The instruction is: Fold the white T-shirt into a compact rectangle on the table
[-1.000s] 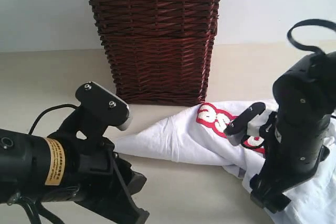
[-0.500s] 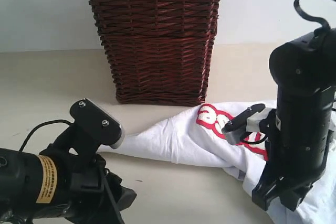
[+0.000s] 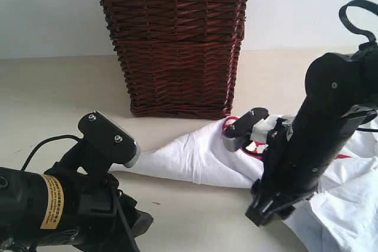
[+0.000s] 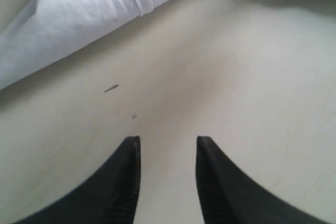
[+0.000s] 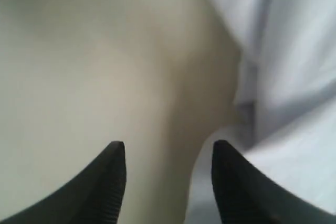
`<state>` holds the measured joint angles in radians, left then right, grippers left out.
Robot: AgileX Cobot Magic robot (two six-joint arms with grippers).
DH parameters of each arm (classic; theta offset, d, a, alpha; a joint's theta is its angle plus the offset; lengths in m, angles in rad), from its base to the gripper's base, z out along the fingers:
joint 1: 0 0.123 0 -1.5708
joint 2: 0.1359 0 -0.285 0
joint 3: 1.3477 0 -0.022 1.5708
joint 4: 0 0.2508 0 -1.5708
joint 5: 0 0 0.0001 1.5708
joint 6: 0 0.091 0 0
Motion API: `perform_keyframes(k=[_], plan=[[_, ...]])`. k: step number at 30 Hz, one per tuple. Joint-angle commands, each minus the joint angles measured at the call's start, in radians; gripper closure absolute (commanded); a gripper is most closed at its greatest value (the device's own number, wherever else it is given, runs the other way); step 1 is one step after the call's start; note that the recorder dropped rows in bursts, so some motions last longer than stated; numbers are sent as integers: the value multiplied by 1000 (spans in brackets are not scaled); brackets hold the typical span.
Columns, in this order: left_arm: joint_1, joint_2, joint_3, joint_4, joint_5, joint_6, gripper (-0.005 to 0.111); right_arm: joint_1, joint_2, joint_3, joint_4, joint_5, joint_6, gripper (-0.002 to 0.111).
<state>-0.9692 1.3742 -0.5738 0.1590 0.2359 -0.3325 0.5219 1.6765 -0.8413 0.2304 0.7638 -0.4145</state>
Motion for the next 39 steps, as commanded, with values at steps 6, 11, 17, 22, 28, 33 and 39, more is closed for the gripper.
perform_keyframes(k=[6, 11, 17, 22, 28, 33, 39], plan=[[2, -4, 5, 8, 13, -12, 70, 2, 145, 3, -406, -164, 387, 71], [2, -4, 5, 7, 2, -12, 70, 2, 162, -54, -363, -97, 466, 87], [2, -4, 5, 14, 6, 12, 70, 2, 125, -187, 310, 243, -178, 108], [2, -4, 5, 40, 45, 16, 70, 2, 72, -254, 545, 367, -501, 108], [2, -4, 5, 46, 76, 16, 70, 2, 108, -252, 17, 123, 7, 89], [11, -2, 5, 64, 72, 14, 70, 2, 186, -240, -210, 243, 219, 65], [97, 48, 26, 66, 74, -19, 70, 2, 205, -240, -372, 149, 334, 63]])
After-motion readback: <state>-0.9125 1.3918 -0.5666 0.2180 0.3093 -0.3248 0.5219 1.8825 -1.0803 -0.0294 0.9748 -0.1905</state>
